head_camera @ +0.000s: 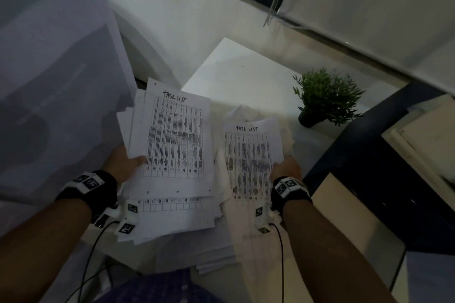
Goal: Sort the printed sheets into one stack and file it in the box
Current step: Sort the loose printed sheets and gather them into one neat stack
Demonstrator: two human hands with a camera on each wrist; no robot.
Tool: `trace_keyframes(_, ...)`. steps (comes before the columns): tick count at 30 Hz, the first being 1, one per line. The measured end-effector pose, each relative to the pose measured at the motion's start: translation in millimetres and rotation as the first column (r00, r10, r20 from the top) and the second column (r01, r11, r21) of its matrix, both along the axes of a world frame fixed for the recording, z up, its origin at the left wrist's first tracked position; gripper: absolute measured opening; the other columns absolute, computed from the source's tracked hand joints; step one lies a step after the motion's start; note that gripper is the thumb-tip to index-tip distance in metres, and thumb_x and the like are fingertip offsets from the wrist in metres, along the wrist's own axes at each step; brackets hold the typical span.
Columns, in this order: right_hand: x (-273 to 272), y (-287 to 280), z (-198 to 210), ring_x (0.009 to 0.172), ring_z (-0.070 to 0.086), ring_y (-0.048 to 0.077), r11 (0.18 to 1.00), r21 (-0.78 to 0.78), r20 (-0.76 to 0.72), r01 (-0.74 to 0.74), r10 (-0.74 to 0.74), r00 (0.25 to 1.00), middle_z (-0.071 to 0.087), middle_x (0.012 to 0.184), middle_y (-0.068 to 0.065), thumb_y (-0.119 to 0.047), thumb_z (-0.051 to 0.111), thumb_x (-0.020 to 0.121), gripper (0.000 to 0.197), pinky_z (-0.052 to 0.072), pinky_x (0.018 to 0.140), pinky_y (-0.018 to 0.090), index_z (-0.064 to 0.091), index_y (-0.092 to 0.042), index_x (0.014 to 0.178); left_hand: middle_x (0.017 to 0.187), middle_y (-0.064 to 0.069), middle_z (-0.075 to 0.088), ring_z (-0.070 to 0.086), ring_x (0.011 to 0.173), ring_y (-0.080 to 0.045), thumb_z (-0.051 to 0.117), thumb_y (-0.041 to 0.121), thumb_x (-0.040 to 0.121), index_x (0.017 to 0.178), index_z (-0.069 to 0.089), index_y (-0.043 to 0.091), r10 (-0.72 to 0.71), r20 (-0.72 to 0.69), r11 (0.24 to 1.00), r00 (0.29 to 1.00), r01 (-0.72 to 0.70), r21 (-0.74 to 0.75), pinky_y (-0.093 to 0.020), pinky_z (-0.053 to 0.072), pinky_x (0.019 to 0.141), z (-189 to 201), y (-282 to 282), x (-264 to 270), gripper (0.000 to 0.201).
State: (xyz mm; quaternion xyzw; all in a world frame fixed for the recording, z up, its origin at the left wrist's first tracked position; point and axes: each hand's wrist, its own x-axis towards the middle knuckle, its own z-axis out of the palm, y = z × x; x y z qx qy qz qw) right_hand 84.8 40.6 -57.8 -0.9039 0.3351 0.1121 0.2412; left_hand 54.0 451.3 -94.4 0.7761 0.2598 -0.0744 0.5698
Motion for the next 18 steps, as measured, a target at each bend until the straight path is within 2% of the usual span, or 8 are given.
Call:
trace_keyframes(2, -2, 3, 0, 0.118, 0.057, 0.042, 1.000, 0.010, 0.002, 0.000, 0.000, 1.000, 0.057, 0.131, 0.026, -0.005, 0.047, 0.101, 0.031, 0.044, 0.100, 0.043, 0.053, 0.007, 0.129, 0.130, -0.017, 0.059, 0.055, 0.120, -0.036, 0.067, 0.005, 0.088, 0.132, 0.052, 0.000, 0.019, -0.009, 1.000, 1.000, -0.019, -0.014, -0.044, 0.041, 0.102, 0, -4, -2, 0.047)
trace_keyframes(5, -7, 7, -4, 0.112, 0.060, 0.040, 0.997, -0.057, 0.021, -0.041, 0.043, 0.999, 0.060, 0.123, 0.023, -0.005, 0.046, 0.095, 0.031, 0.049, 0.096, 0.043, 0.057, 0.000, 0.124, 0.130, -0.019, 0.059, 0.055, 0.120, -0.037, 0.068, 0.003, 0.087, 0.131, 0.052, -0.003, 0.024, -0.011, 1.000, 1.000, -0.024, -0.008, -0.044, 0.042, 0.102, 1, -8, -5, 0.047)
trace_keyframes(7, -15, 16, 10, 0.120, 0.054, 0.039, 0.988, -0.138, -0.009, -0.070, 0.069, 0.998, 0.051, 0.134, 0.021, -0.005, 0.047, 0.095, 0.041, 0.045, 0.102, 0.046, 0.048, -0.005, 0.136, 0.129, -0.020, 0.059, 0.055, 0.120, -0.037, 0.067, 0.001, 0.087, 0.132, 0.051, -0.004, 0.036, -0.011, 0.999, 0.999, -0.036, 0.001, -0.043, 0.042, 0.101, 2, -8, -6, 0.047)
trace_keyframes(9, -19, 20, 17, 0.126, 0.050, 0.039, 0.980, -0.172, -0.076, -0.098, 0.086, 0.993, 0.045, 0.141, 0.021, -0.003, 0.048, 0.096, 0.047, 0.041, 0.106, 0.045, 0.039, -0.003, 0.143, 0.131, -0.019, 0.058, 0.054, 0.121, -0.037, 0.066, 0.001, 0.088, 0.133, 0.050, -0.003, 0.035, -0.014, 0.999, 0.999, -0.035, 0.002, -0.041, 0.041, 0.100, 3, -6, -8, 0.048)
trace_keyframes(13, -19, 18, 20, 0.123, 0.053, 0.039, 0.981, -0.151, -0.083, -0.119, 0.108, 0.991, 0.052, 0.137, 0.022, -0.007, 0.053, 0.095, 0.046, 0.046, 0.103, 0.046, 0.041, 0.002, 0.138, 0.135, -0.018, 0.055, 0.052, 0.125, -0.037, 0.065, 0.003, 0.089, 0.137, 0.047, -0.001, 0.019, -0.008, 1.000, 1.000, -0.019, 0.021, -0.041, 0.038, 0.103, 5, -2, -9, 0.051)
trace_keyframes(16, -23, 18, 31, 0.120, 0.056, 0.036, 0.985, -0.104, -0.131, -0.139, 0.125, 0.983, 0.055, 0.133, 0.018, -0.015, 0.060, 0.091, 0.046, 0.047, 0.094, 0.040, 0.050, -0.003, 0.134, 0.135, -0.018, 0.056, 0.053, 0.124, -0.037, 0.067, 0.005, 0.088, 0.137, 0.048, 0.000, 0.013, -0.012, 1.000, 1.000, -0.013, 0.022, -0.046, 0.040, 0.106, 4, -1, -8, 0.052)
trace_keyframes(18, -27, 18, 35, 0.127, 0.051, 0.034, 0.973, -0.076, -0.231, -0.220, 0.197, 0.953, 0.050, 0.142, 0.018, -0.016, 0.058, 0.093, 0.048, 0.045, 0.102, 0.041, 0.048, -0.004, 0.139, 0.133, -0.017, 0.058, 0.055, 0.121, -0.036, 0.069, 0.006, 0.087, 0.135, 0.051, 0.001, -0.003, -0.018, 1.000, 1.000, 0.003, 0.022, -0.049, 0.042, 0.105, 4, -2, -6, 0.051)
